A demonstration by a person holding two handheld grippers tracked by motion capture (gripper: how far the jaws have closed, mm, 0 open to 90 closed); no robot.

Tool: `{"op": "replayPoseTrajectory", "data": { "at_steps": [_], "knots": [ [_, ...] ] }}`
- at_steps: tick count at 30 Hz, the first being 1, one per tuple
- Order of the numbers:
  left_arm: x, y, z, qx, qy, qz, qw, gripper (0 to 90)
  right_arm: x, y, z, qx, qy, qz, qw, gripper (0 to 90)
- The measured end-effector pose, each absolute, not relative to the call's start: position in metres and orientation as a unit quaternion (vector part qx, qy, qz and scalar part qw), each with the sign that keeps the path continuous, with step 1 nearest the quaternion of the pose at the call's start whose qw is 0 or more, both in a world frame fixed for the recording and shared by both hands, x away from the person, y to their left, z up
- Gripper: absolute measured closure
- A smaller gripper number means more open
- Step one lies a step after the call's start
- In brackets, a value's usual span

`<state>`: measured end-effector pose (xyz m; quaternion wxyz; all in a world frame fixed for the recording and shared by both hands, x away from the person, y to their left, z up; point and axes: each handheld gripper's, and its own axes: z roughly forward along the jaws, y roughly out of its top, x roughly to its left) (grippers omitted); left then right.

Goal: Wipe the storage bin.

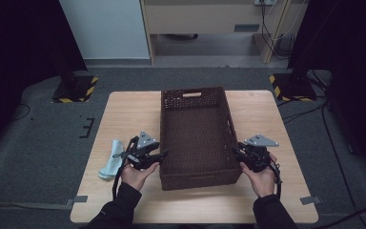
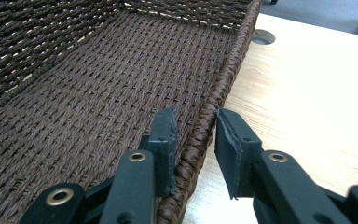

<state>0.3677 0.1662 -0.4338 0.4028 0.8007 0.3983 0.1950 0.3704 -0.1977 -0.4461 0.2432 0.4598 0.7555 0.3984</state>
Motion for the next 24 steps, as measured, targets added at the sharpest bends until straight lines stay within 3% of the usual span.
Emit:
{"op": "replayPoseTrajectory", "data": {
  "at_steps": [6,11,19,24],
  "knots": [
    [0.362,0.165,-0.435,0.795,0.404,0.194,0.409,54.1,0.363,-0.200,-0.444,0.459,0.755,0.401,0.241,61.4],
    [0.362,0.166,-0.430,0.797,0.398,0.186,0.415,54.6,0.359,-0.200,-0.448,0.467,0.762,0.388,0.227,70.5],
    [0.371,0.163,-0.435,0.798,0.396,0.189,0.412,49.2,0.371,-0.206,-0.448,0.461,0.766,0.392,0.219,71.9],
    [0.366,0.159,-0.436,0.798,0.395,0.202,0.408,49.4,0.369,-0.207,-0.447,0.467,0.758,0.391,0.235,61.2]
  ]
}}
